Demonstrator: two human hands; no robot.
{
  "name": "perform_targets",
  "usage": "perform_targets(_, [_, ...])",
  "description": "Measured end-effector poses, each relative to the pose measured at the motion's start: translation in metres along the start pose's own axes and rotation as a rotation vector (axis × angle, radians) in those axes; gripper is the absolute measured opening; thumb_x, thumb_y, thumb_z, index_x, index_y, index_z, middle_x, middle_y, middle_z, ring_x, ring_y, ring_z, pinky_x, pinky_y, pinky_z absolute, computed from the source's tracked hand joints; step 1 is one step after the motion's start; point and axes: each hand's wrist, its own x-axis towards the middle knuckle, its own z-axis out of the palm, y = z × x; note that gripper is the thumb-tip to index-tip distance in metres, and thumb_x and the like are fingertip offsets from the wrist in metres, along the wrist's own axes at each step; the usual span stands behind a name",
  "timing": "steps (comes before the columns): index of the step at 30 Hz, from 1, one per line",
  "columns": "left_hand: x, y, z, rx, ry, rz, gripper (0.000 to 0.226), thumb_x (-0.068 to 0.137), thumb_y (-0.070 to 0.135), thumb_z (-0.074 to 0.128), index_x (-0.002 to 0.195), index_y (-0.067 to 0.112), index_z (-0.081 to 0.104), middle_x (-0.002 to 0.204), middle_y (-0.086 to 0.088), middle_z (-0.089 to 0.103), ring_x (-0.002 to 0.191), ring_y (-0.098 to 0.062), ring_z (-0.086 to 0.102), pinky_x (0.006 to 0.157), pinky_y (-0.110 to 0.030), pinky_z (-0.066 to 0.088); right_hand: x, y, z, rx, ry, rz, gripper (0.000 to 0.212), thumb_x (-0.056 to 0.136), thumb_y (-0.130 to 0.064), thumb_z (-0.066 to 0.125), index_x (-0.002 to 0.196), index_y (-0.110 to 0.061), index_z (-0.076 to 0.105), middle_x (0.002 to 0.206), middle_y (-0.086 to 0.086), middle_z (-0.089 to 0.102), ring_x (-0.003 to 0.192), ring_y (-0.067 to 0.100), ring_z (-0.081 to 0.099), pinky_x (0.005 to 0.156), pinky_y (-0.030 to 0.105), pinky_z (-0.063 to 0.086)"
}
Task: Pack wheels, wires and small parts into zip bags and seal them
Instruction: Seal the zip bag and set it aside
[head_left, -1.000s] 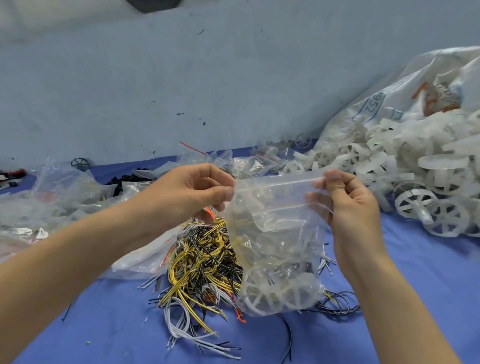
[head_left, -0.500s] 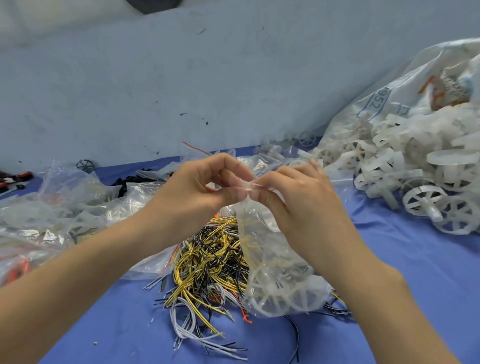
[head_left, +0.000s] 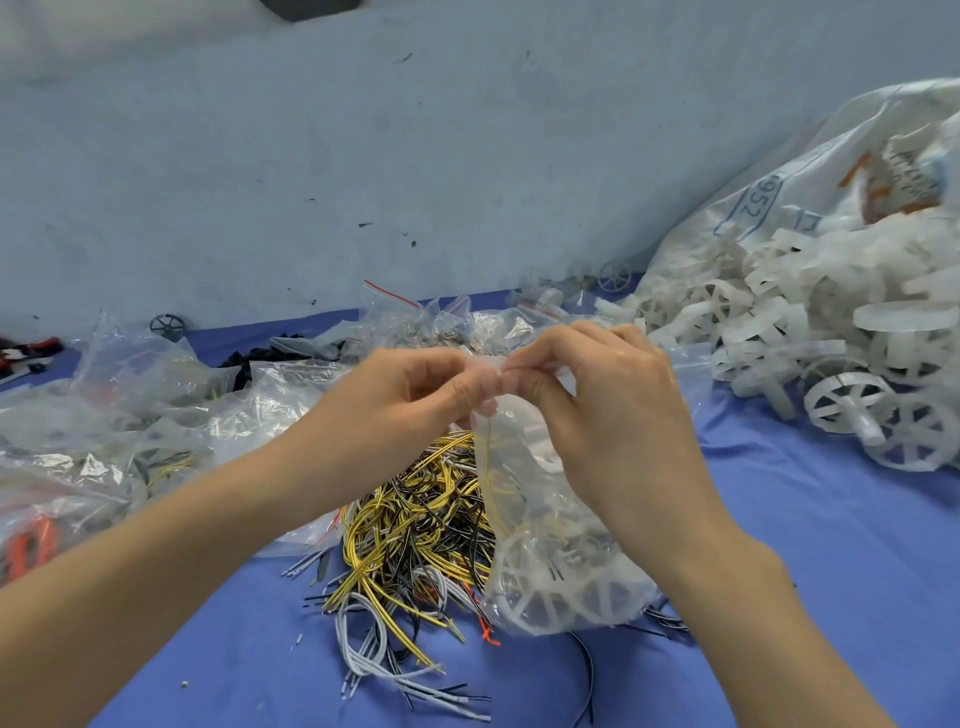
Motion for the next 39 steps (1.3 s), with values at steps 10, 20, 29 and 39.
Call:
perform_targets(10, [0.003,-0.001,0.000,-0.031,0.038,-0.041,0.027,0.084,0.042,0.060,0.090,0.019,0.075,0.082,0.003,0.074,0.074,-0.004,0.065,0.068,-0.015,0.050,0.001,0.005,-0.007,-0.099,-0.168,0.030,0.026,0.099,-0.046,0.048,0.099,-0.030,0.069,0.098,-0.009,0.070,0.100,0.022,0.049,0.103,0.044,0.034])
perform_targets(20, [0.005,0.003,0.003,0.096,0.052,0.032,0.013,0.092,0.033,0.062,0.086,0.023,0.068,0.080,0.008,0.069,0.073,-0.004,0.064,0.070,-0.017,0.051,0.001,0.005,-0.009,-0.107,-0.088,-0.039,0.017,0.095,-0.043,0.060,0.093,-0.031,0.071,0.093,-0.012,0.070,0.094,0.020,0.051,0.092,0.038,0.035])
perform_targets(29, [-0.013,0.005,-0.043,0.227,0.240,0.089,0.017,0.090,0.040,0.062,0.081,0.027,0.064,0.073,0.019,0.065,0.065,0.002,0.057,0.060,-0.013,0.045,0.007,0.020,-0.020,-0.145,0.054,-0.016,0.026,0.089,-0.044,0.057,0.087,-0.024,0.074,0.089,-0.007,0.071,0.098,0.029,0.054,0.095,0.052,0.043])
perform_targets(39, [-0.014,0.007,-0.174,0.444,0.364,0.013,0.016,0.095,0.024,0.063,0.079,0.022,0.064,0.061,0.013,0.064,0.045,0.003,0.053,0.048,-0.012,0.042,0.070,-0.051,0.057,0.075,0.125,0.064,0.032,0.085,-0.051,0.068,0.079,-0.020,0.068,0.084,-0.005,0.066,0.080,0.023,0.062,0.073,0.041,0.048])
